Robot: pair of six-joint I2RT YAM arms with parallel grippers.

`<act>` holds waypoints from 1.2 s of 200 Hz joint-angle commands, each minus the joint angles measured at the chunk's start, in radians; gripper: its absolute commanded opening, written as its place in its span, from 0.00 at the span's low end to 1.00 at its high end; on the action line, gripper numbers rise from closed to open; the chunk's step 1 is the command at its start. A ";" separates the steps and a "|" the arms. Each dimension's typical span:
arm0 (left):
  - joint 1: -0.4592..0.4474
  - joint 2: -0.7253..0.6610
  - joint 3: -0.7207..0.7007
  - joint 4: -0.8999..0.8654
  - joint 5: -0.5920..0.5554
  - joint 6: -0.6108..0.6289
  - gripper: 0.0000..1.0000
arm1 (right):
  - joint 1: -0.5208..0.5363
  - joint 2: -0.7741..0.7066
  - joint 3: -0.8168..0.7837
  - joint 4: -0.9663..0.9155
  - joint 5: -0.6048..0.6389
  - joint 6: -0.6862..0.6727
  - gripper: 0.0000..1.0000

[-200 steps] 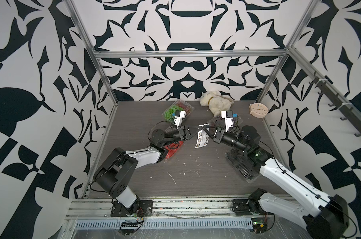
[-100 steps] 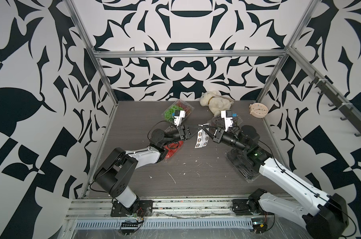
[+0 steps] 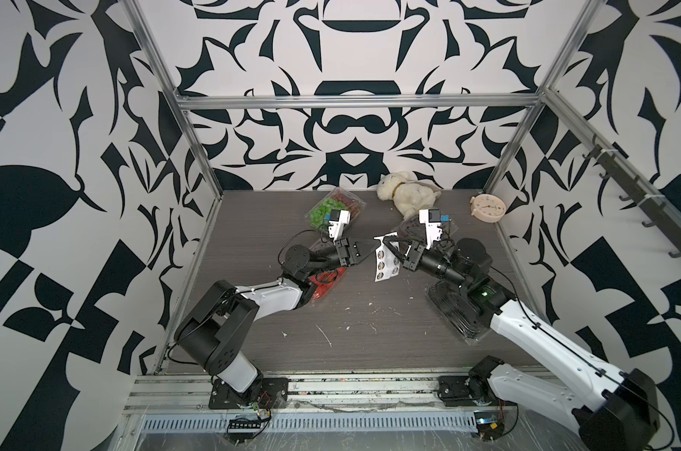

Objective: Label fruit boxes
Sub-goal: Tear off the label from the label sticker.

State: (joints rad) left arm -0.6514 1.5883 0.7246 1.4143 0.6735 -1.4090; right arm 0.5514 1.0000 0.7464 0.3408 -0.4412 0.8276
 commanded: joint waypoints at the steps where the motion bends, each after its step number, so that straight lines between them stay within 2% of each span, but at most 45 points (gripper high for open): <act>1: -0.002 -0.025 -0.010 0.027 0.000 0.013 0.02 | 0.003 -0.023 0.005 0.043 0.004 -0.015 0.00; 40: -0.002 -0.019 -0.001 0.027 0.004 0.009 0.00 | 0.005 -0.010 0.018 0.039 -0.028 -0.020 0.00; 52: -0.002 -0.018 0.002 0.027 0.009 0.008 0.00 | 0.005 -0.004 0.021 0.040 -0.033 -0.018 0.10; 72: -0.002 -0.017 0.006 0.028 0.011 0.006 0.00 | 0.005 0.002 0.024 0.044 -0.034 -0.016 0.12; 91: -0.002 -0.017 0.010 0.027 0.014 0.006 0.00 | 0.005 0.012 0.028 0.055 -0.049 -0.013 0.05; 161: -0.006 -0.002 0.021 0.027 0.022 0.004 0.00 | 0.012 0.030 0.036 0.071 -0.071 -0.008 0.07; 175: -0.005 0.002 0.022 0.028 0.022 0.003 0.00 | 0.013 0.024 0.032 0.079 -0.071 -0.008 0.00; 212: -0.005 0.001 0.021 0.028 0.024 0.005 0.00 | 0.012 0.008 0.021 0.071 -0.051 -0.016 0.00; 225: -0.006 -0.004 0.017 0.027 0.023 0.004 0.19 | 0.012 -0.002 0.018 0.056 -0.023 -0.023 0.00; 240: -0.006 -0.009 0.008 0.027 0.022 0.009 0.30 | 0.012 -0.008 0.018 0.035 0.001 -0.026 0.00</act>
State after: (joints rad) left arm -0.6514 1.5879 0.7254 1.4178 0.6785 -1.4162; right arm 0.5545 1.0233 0.7483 0.3614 -0.4698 0.8230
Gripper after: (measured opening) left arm 0.246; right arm 0.047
